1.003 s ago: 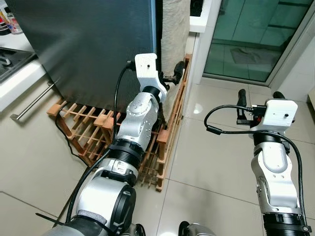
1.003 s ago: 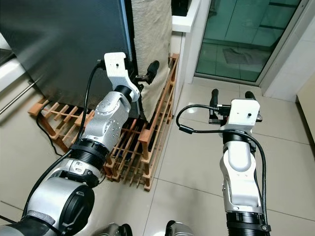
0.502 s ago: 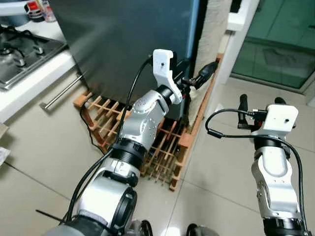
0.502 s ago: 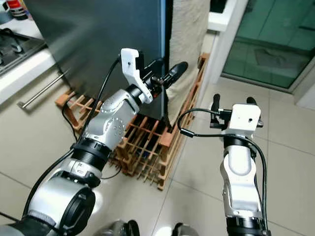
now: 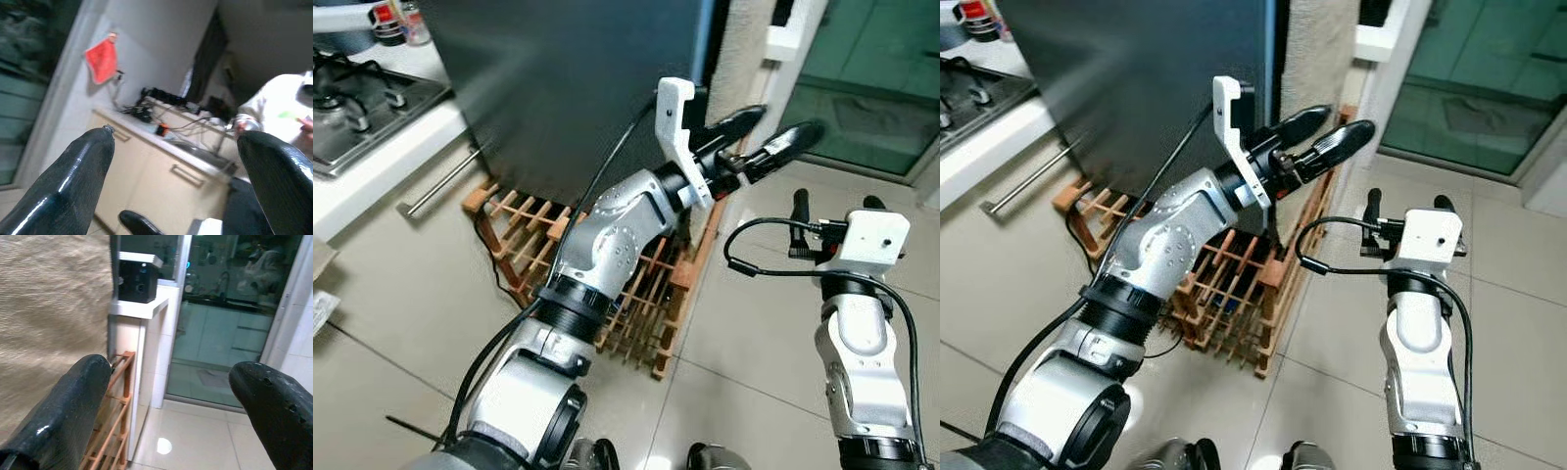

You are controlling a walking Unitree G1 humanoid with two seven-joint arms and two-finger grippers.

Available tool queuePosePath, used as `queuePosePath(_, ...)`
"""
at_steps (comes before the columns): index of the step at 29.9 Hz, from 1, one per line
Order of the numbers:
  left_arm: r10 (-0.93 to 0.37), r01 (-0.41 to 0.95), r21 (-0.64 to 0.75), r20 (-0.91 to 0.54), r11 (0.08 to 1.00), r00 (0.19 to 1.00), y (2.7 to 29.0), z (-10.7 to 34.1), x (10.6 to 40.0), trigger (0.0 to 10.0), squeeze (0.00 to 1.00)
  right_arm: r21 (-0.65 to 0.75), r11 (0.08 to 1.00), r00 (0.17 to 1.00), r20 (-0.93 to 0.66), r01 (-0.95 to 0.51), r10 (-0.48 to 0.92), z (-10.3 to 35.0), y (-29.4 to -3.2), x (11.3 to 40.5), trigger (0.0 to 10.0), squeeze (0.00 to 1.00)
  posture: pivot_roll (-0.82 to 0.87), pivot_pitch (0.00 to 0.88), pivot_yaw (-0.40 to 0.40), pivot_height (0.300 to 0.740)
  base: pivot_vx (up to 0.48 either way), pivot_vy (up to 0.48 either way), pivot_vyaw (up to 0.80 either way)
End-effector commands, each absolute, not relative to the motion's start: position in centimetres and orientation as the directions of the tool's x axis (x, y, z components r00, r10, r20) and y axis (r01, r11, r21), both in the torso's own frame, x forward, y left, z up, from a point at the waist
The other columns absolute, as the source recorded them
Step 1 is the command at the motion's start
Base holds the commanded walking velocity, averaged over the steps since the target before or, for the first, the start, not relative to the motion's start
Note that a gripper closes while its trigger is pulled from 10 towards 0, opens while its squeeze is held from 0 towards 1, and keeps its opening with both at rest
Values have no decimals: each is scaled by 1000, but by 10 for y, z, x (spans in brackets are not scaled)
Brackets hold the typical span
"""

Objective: Restocking fridge

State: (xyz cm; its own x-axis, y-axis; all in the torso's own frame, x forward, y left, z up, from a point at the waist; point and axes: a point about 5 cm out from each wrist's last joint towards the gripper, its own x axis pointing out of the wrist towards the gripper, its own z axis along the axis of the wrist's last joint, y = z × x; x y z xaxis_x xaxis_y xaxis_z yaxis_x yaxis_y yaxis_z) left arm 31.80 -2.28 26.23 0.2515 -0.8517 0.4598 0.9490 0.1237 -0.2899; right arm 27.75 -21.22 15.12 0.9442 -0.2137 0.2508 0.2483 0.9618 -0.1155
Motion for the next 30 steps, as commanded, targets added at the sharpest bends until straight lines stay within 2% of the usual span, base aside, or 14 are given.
queuePosePath(1,-805,916,-402,547,-10,232,-62,258,294,10000,0,-123,956,935,270,268,-228,155,-216,276,10000,0,-236,100,71,740,0,0,0)
queuePosePath(4,-795,891,-405,461,208,395,-42,242,310,10000,0,-120,956,932,281,269,-227,158,-214,277,10000,0,-231,103,71,740,0,0,0)
queuePosePath(6,-785,882,-404,452,243,423,-36,240,312,10000,0,-119,956,932,285,269,-226,159,-214,277,10000,0,-230,104,71,740,0,0,0)
queuePosePath(7,-766,866,-389,435,315,473,-28,240,315,10000,0,-119,956,930,291,269,-225,160,-213,277,10000,0,-224,105,70,740,0,0,0)
queuePosePath(8,-728,836,-360,421,414,541,-14,239,318,10000,0,-121,956,928,300,266,-221,162,-213,278,10000,0,-220,107,70,740,0,0,0)
queuePosePath(10,-647,767,-343,412,542,641,12,240,323,10000,0,-122,958,925,319,259,-209,166,-210,279,10000,0,-215,109,71,740,0,0,0)
queuePosePath(11,-647,767,-343,412,542,641,12,240,323,10000,0,-122,958,925,319,259,-209,166,-210,279,10000,0,-215,109,71,740,0,0,0)
queuePosePath(12,-560,687,-335,404,645,723,41,239,327,10000,0,-119,962,923,331,245,-194,170,-206,281,10000,0,-211,113,69,740,0,0,0)
queuePosePath(14,-527,657,-343,402,671,749,52,238,327,10000,0,-118,964,923,335,240,-189,172,-204,282,10000,0,-205,113,65,740,0,0,0)
queuePosePath(17,-373,501,-406,355,764,857,84,225,332,10000,0,-121,970,928,336,212,-161,173,-201,285,10000,0,-191,100,44,740,0,-219,0)
queuePosePath(18,-292,412,-404,327,816,899,96,217,334,10000,0,-127,972,931,333,199,-147,173,-200,288,10000,0,-186,93,37,740,0,-480,0)
queuePosePath(19,-292,412,-404,327,816,899,96,217,334,10000,0,-127,972,931,333,199,-147,173,-200,288,10000,0,-186,93,37,740,0,-480,0)
queuePosePath(21,-222,323,-426,269,845,937,102,208,337,10000,0,-125,973,933,329,196,-146,174,-200,292,10000,0,-184,81,26,740,0,-480,375)
queuePosePath(30,-180,263,-390,237,882,955,96,203,338,10000,0,-141,974,936,330,178,-123,177,-199,298,10000,0,-189,66,26,740,0,-480,733)
